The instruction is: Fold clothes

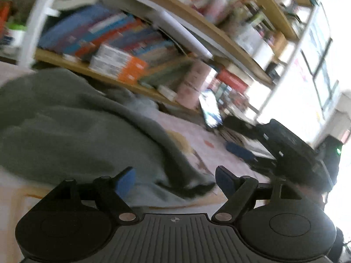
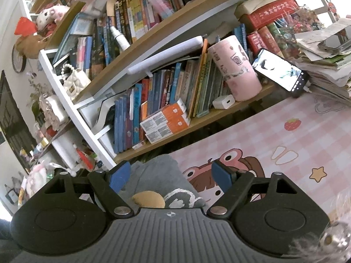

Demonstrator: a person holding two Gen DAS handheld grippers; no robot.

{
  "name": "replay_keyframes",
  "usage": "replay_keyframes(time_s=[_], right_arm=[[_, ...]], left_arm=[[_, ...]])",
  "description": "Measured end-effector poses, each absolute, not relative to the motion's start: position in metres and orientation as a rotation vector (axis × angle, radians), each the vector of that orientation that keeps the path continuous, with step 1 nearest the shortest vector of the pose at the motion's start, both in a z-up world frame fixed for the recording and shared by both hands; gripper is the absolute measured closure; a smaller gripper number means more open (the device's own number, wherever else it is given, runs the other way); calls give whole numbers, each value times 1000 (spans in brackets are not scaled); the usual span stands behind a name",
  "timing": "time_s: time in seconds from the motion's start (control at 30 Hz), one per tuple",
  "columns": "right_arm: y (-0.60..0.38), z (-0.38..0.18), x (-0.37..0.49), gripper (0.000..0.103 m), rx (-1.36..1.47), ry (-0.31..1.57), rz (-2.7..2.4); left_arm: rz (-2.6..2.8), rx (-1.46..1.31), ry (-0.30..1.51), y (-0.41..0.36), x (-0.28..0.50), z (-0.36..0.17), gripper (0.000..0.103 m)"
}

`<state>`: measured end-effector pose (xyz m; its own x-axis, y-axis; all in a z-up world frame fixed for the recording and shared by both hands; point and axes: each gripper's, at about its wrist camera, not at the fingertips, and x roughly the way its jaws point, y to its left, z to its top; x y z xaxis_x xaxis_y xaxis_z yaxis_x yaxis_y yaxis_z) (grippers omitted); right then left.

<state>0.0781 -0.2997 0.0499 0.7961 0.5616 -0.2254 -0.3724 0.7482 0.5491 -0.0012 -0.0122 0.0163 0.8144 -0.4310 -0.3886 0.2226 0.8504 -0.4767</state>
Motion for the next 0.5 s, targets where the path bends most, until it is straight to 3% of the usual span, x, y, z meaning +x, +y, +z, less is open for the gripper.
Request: replay_keyframes(time_s=[0.5], right_arm=[[-286, 48, 75, 23, 448, 421, 582]], left_arm=[[-157, -240, 489, -5, -16, 17, 21]])
